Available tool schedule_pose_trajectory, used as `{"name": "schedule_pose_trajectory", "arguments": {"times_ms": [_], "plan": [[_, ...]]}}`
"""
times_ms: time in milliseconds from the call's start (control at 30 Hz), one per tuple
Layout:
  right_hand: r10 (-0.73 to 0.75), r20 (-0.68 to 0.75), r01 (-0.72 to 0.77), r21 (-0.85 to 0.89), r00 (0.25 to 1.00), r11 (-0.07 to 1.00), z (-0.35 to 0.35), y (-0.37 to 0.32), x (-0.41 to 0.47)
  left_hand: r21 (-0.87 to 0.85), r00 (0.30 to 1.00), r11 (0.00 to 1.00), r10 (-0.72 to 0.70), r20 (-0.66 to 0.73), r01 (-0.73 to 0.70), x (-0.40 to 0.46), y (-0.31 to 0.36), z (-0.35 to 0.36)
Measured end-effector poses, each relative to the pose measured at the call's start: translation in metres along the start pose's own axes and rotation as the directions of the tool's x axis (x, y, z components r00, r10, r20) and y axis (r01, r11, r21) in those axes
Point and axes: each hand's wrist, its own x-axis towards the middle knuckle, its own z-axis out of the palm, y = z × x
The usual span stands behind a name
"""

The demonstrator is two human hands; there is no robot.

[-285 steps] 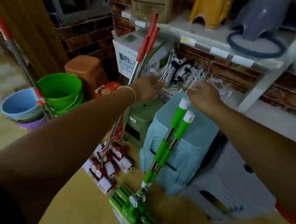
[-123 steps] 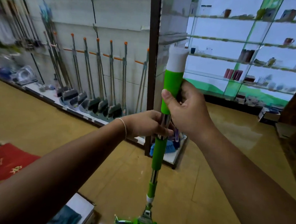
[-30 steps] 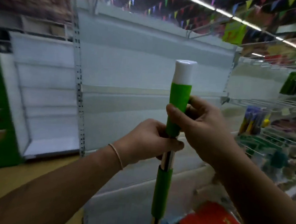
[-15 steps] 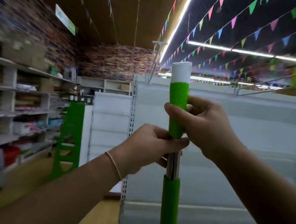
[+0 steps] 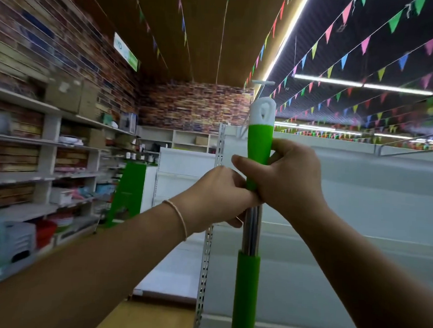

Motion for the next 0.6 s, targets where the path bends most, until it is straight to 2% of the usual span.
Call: {"name": "schedule_pose_trajectory", "arguments": {"times_ms": [600], "plan": [[-0.022, -0.038, 0.019, -0.077, 0.999, 0.997, 0.039, 0.023, 0.038, -0.065, 1.0, 0.998, -0.008, -0.017, 0.007, 0.053, -0.019, -0.013]]}}
